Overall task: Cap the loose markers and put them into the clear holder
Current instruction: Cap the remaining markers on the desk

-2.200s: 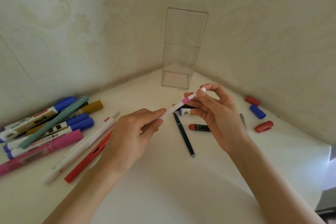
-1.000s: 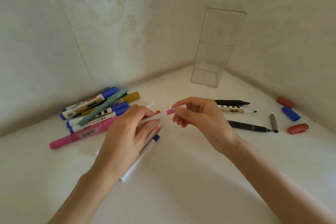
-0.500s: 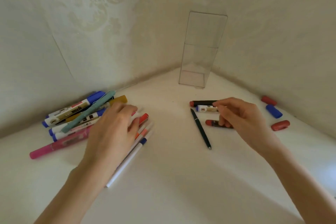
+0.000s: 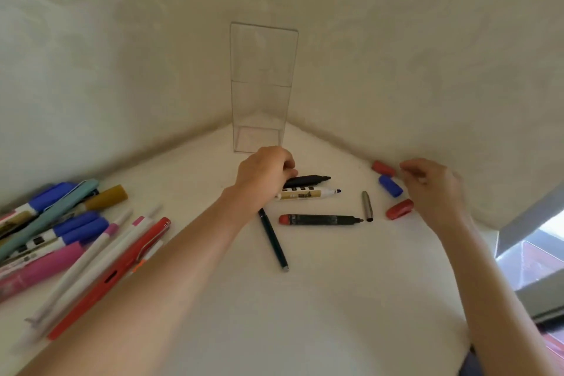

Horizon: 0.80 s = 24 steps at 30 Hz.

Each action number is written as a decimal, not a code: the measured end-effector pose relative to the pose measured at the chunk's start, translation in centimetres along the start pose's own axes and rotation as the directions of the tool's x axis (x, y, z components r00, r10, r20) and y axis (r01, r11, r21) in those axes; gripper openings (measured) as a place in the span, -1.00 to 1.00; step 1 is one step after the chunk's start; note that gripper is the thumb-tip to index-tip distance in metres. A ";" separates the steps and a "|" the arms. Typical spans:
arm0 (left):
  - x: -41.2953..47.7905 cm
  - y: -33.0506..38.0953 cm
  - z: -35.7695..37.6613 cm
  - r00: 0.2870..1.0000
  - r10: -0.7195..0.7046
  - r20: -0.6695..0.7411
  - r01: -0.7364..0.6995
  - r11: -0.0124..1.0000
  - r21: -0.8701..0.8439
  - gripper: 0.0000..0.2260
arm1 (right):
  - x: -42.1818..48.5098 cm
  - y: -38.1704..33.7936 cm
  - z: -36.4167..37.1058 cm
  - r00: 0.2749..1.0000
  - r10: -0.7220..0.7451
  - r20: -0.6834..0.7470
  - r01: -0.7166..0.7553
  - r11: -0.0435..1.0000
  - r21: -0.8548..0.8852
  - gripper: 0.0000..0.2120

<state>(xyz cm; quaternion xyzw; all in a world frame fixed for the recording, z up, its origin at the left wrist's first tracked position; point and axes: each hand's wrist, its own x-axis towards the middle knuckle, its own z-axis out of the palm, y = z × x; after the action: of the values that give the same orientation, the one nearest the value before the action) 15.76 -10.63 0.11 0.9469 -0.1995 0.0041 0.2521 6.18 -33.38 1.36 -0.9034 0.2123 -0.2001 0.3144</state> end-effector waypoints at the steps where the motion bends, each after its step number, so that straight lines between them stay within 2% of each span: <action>1: 0.2 -0.2 0.0 1.000 -0.009 0.015 0.009 1.000 -0.013 -0.81 | 0.3 0.1 0.3 0.999 -0.007 0.041 0.007 1.000 -0.015 -0.80; 5: 0.6 -0.5 -0.2 0.998 -0.032 0.058 0.034 0.999 -0.029 -0.79 | 1.6 -0.4 1.4 0.994 -0.029 0.107 0.041 0.993 -0.112 -0.81; 10: -0.3 -0.8 -0.1 0.998 0.033 0.049 -0.030 0.997 -0.069 -0.73 | 2.9 -0.5 3.5 0.993 -0.043 0.109 0.067 0.972 -0.227 -0.77; 14: -0.5 -1.0 -0.8 0.994 0.022 0.110 -0.016 0.998 -0.060 -0.80 | 3.7 -0.5 5.2 0.995 -0.021 0.100 0.049 0.956 -0.289 -0.75; 16: -0.7 -1.5 -1.0 0.993 0.011 0.119 -0.011 1.000 -0.005 -0.82 | 3.7 -0.9 5.6 0.993 -0.061 0.106 0.090 0.949 -0.301 -0.76; 18: -1.1 -2.4 -1.4 0.997 -0.004 0.071 0.006 1.000 -0.026 -0.85 | 3.1 -1.7 5.4 0.977 -0.166 0.133 0.189 0.966 -0.178 -0.82; 20: -2.0 -3.3 -2.4 1.000 0.009 -0.008 -0.010 0.981 -0.194 -0.91 | 1.6 -3.3 4.9 0.945 -0.257 0.205 0.245 0.966 0.082 -0.86; 22: -3.5 -3.7 -3.7 0.994 0.035 -0.100 -0.069 0.928 -0.366 -0.93 | 0.0 -5.0 4.4 0.899 -0.358 0.251 0.293 0.919 0.263 -0.82; 24: -5.4 -3.7 -4.8 0.982 0.047 -0.183 -0.123 0.896 -0.428 -0.94 | -1.3 -6.5 4.1 0.865 -0.436 0.248 0.329 0.867 0.376 -0.78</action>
<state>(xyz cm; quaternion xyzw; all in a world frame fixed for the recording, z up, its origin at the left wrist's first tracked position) 12.63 -3.33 1.99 0.8528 -0.2145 0.0502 0.4735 8.84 -26.15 2.31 -0.8844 -0.0636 -0.1394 0.4409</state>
